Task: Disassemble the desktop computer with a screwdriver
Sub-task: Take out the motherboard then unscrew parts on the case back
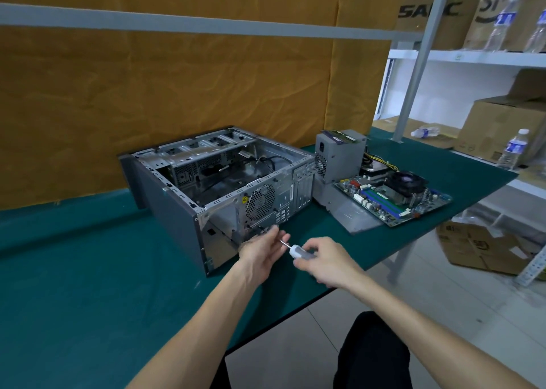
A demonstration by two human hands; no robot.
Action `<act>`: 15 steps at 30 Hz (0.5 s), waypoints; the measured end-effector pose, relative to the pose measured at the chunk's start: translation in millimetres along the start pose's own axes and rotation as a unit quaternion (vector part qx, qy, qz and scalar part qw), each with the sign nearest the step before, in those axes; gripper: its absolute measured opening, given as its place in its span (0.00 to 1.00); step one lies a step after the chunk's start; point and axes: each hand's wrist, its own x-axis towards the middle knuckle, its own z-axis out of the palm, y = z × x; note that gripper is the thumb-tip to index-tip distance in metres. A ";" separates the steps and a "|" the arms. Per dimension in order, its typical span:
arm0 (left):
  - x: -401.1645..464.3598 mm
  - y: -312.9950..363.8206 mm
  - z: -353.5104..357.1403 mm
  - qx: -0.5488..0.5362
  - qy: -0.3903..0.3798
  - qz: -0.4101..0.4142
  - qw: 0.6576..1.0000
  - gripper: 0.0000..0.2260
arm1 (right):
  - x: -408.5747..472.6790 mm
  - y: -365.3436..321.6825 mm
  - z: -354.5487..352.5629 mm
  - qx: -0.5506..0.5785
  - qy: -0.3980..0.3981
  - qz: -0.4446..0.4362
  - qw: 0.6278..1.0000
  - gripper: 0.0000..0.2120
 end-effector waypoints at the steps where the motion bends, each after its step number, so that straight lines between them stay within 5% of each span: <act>1: 2.0 0.6 0.9 -0.005 0.000 0.001 1.000 0.03 | -0.6 2.0 4.4 -0.021 0.034 -0.016 0.999 0.09; 3: 3.5 3.7 1.7 -0.028 -0.024 -0.008 0.999 0.06 | -1.2 3.3 5.1 0.058 0.020 0.014 0.998 0.13; 7: -4.3 4.2 -3.7 -0.044 -0.067 -0.011 0.997 0.12 | -2.6 2.7 -8.6 0.196 -0.141 0.120 0.963 0.21; 12: -2.0 0.1 -0.8 0.022 -0.007 0.011 1.000 0.05 | -1.4 11.8 11.9 0.017 0.043 0.005 0.999 0.11; 15: -0.1 2.5 -0.8 -0.009 -0.037 -0.001 0.999 0.10 | -2.4 8.6 6.8 0.142 -0.033 0.067 0.987 0.15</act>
